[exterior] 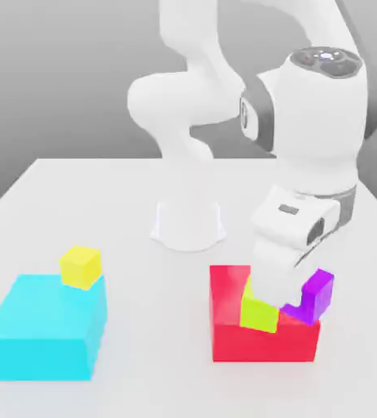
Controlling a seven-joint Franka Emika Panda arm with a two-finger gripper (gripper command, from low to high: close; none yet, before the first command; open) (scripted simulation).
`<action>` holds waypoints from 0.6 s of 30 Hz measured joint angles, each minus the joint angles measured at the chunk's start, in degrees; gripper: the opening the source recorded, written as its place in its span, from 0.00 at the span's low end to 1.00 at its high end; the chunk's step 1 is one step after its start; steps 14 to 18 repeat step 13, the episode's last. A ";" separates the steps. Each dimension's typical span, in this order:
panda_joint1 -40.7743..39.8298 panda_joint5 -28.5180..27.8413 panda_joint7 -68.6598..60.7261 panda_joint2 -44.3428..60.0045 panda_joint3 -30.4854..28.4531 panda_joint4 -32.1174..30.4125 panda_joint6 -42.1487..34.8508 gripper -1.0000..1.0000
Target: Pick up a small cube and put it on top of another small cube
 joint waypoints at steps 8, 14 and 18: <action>-3.70 -4.62 12.55 -6.05 2.61 -8.98 3.50 0.00; -3.73 -4.72 12.74 -2.81 2.63 -10.09 7.88 1.00; -3.73 -4.72 12.74 -2.81 2.63 -10.09 7.88 1.00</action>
